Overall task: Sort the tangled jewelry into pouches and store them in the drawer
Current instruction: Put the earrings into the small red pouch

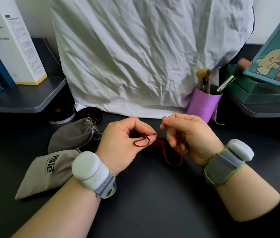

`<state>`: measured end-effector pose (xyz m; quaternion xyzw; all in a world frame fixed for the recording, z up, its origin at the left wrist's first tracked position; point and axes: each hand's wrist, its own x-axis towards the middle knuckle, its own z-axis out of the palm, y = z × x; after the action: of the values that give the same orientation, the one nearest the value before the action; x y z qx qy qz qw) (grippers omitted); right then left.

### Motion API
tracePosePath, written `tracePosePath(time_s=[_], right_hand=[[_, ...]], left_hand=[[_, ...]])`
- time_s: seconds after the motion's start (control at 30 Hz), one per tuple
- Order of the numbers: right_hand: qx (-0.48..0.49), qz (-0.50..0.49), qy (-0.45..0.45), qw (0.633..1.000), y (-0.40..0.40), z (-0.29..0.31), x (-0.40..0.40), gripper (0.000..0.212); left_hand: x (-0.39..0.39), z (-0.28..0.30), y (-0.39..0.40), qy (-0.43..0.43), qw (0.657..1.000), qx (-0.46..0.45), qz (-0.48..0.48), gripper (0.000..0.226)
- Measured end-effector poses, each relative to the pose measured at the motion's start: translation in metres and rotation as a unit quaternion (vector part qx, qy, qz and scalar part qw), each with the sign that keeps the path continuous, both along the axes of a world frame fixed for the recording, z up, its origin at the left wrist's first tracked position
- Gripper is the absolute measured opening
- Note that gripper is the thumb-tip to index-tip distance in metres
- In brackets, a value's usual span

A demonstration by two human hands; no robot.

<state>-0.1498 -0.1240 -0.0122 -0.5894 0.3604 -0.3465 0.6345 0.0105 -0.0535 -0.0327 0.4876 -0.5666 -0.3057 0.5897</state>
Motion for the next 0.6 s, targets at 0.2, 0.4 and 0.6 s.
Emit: tracePosePath(time_s=[0.2,0.4,0.6], right_hand=[[0.001,0.008,0.040,0.999,0.001,-0.002,0.001,0.018],[-0.003,0.042,0.081,0.996,0.003,-0.009,0.006,0.017],[-0.013,0.052,0.090,0.994,0.000,-0.016,0.008,0.012]], left_hand=[[0.000,-0.004,0.001,-0.071,0.996,-0.031,0.037,0.028],[0.001,-0.004,-0.001,-0.201,0.970,-0.106,0.089,0.022],[0.000,-0.004,-0.001,-0.247,0.953,-0.141,0.102,0.019]])
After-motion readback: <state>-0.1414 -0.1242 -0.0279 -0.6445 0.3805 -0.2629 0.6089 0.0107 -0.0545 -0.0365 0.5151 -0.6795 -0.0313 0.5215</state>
